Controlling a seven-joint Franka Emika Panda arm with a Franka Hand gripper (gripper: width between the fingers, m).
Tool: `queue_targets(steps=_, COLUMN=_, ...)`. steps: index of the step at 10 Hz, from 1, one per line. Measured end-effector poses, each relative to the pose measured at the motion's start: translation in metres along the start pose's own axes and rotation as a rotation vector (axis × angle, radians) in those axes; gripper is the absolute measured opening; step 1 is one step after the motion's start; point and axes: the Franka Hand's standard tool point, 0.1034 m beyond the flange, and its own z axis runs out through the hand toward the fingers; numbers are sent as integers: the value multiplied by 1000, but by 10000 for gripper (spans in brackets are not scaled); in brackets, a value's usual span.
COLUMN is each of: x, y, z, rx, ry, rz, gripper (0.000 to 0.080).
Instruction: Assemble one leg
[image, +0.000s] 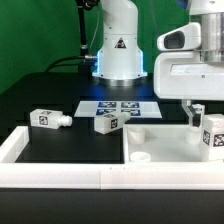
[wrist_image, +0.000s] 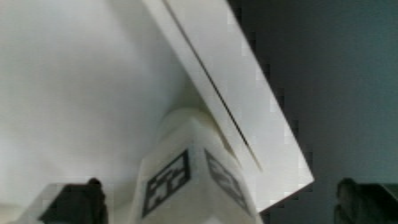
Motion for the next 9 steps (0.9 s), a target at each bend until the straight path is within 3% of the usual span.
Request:
queue_targets(steps=1, x=2, y=0, z=-1, rx=-37, ry=14, rz=-223, gripper=649)
queue_targets(steps=3, x=6, y=5, z=1, rx=-46, ry=8, rz=-516, gripper=649)
queue_targets(steps=4, x=6, y=5, z=1, rx=-43, ry=10, rz=-458, gripper=649)
queue_targets(steps=5, x=6, y=5, z=1, rx=-43, ry=10, rz=-436, gripper=541)
queue_targets(steps=6, x=6, y=6, z=1, rx=-44, ry=10, rz=-436, gripper=541)
queue_targets(steps=7, x=6, y=6, z=1, rx=-43, ry=10, rz=-424, gripper=365)
queue_targets(steps=8, x=6, y=5, z=1, rx=-41, ry=12, rz=-316, gripper=365)
queue_targets(steps=9, x=6, y=6, z=1, rx=-41, ry=13, rz=-240, gripper=285)
